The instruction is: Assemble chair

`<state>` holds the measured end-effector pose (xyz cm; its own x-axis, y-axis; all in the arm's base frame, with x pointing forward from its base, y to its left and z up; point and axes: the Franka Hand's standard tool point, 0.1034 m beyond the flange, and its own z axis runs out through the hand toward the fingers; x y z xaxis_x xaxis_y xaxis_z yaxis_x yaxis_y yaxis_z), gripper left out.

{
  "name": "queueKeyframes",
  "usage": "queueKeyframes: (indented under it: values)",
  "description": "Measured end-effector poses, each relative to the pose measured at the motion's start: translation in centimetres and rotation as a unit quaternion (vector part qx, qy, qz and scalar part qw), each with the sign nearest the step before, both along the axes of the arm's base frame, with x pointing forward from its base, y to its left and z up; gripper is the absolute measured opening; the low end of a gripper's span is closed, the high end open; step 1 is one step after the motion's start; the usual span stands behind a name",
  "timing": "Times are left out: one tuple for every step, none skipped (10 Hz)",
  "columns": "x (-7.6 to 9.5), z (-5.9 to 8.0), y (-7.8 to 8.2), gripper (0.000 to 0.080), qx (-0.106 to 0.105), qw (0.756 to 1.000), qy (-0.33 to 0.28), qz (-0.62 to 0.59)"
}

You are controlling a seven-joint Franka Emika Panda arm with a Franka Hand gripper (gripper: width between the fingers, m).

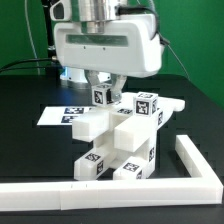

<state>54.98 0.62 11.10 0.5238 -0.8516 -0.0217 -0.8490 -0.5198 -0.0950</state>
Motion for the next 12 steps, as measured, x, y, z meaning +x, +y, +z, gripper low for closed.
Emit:
queueKeyframes:
  values:
    - [0.17,-0.01,0.06,0.0268,0.009,0.998,-0.001,-0.067]
    - [0.29,-0.02,0.14,0.0268,0.02,0.99,0.0,-0.138]
    - [0.32,-0.02,0.15,0.0268,0.026,0.984,0.002,-0.175]
    - [0.32,-0.02,0.16,0.0268,0.026,0.984,0.002,-0.174]
    - [0.31,-0.04,0.16,0.0411,0.026,0.985,0.002,-0.172]
    - [0.3,-0.04,0.16,0.0411,0.025,0.988,0.001,-0.154]
    - [0.06,-0.09,0.26,0.0603,0.022,0.996,0.003,-0.084]
    - [-0.19,-0.09,0.32,0.0603,0.016,0.999,-0.002,0.041]
    - [-0.37,-0.12,0.13,0.0635,0.013,0.994,-0.006,0.104]
    - [-0.54,-0.11,0.12,0.0647,0.01,0.992,-0.007,0.128]
    - [-0.51,-0.15,0.06,0.0647,0.007,0.988,-0.01,0.157]
    - [-0.52,-0.16,0.03,0.0649,0.005,0.983,-0.011,0.181]
